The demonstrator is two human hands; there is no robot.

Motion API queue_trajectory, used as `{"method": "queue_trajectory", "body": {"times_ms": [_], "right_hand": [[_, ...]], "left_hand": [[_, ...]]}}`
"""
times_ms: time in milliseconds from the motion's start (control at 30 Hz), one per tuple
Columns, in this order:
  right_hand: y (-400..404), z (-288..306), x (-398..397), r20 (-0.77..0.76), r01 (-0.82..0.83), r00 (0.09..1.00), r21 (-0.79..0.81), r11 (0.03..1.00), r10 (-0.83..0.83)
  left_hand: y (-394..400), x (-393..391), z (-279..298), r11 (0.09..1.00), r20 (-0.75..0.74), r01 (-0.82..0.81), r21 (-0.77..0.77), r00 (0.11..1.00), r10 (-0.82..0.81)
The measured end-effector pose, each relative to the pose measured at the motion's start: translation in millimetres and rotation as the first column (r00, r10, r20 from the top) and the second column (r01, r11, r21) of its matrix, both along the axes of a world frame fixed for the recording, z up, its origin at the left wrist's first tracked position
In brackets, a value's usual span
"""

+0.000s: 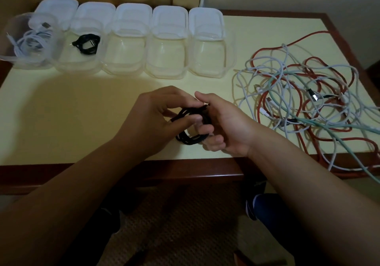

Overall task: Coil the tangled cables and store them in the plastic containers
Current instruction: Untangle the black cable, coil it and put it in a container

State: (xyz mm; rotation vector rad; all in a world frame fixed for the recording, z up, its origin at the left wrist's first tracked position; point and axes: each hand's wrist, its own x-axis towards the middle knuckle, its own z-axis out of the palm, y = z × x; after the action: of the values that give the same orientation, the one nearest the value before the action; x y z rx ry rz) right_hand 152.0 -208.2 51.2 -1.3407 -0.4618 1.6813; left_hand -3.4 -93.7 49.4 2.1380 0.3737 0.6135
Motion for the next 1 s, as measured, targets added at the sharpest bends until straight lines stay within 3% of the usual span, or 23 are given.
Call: {"method": "queue_trajectory", "body": {"times_ms": [133, 233, 333, 400, 567, 633, 700, 833, 900, 1000], "right_hand": [[-0.3, 4.0, 2.9, -0.014, 0.065, 0.998, 0.071, 0.995, -0.064], [0.0, 6.2, 3.6, 0.002, 0.096, 0.995, 0.169, 0.981, -0.098], [4.3, 9.5, 6.6, 0.143, 0.067, 0.985, 0.230, 0.971, -0.102], [8.5, 11.8, 8.5, 0.265, 0.019, 0.960, 0.256, 0.966, -0.089], [19.9, 13.4, 1.4, 0.446, -0.033, 0.890, 0.264, 0.964, -0.092], [23.0, 11.2, -0.6, 0.600, -0.068, 0.791, 0.277, 0.958, -0.118], [25.1, 10.0, -0.2, 0.773, -0.149, 0.618, 0.292, 0.945, -0.141], [30.7, 11.1, -6.9, 0.931, -0.274, 0.334, 0.245, 0.930, -0.146], [36.8, 12.5, -15.1, 0.946, -0.289, 0.282, 0.245, 0.925, -0.162], [45.0, 9.8, -20.6, 0.934, -0.239, 0.292, 0.280, 0.930, -0.206]], "left_hand": [[-1.0, -6.5, 3.3, 0.981, -0.096, -0.168, -0.095, 0.983, 0.159], [-1.5, -5.5, 9.4, 0.964, -0.197, -0.184, -0.189, 0.969, 0.146], [1.4, -3.3, 10.1, 0.862, -0.161, -0.211, -0.461, 0.975, 0.153], [4.8, -3.8, 8.7, 0.784, -0.158, -0.274, -0.556, 0.962, 0.224], [13.6, -9.7, 4.4, 0.841, -0.182, -0.362, -0.403, 0.932, 0.314], [17.2, -14.1, 5.9, 0.851, -0.183, -0.352, -0.389, 0.935, 0.303], [20.0, -18.8, 10.3, 0.853, -0.186, -0.342, -0.394, 0.939, 0.290], [27.6, -30.6, 10.2, 0.871, -0.173, -0.322, -0.371, 0.946, 0.275], [33.1, -36.4, 6.8, 0.892, -0.167, -0.313, -0.326, 0.948, 0.272], [40.4, -46.7, -3.8, 0.883, -0.115, -0.344, -0.320, 0.939, 0.324]]}}
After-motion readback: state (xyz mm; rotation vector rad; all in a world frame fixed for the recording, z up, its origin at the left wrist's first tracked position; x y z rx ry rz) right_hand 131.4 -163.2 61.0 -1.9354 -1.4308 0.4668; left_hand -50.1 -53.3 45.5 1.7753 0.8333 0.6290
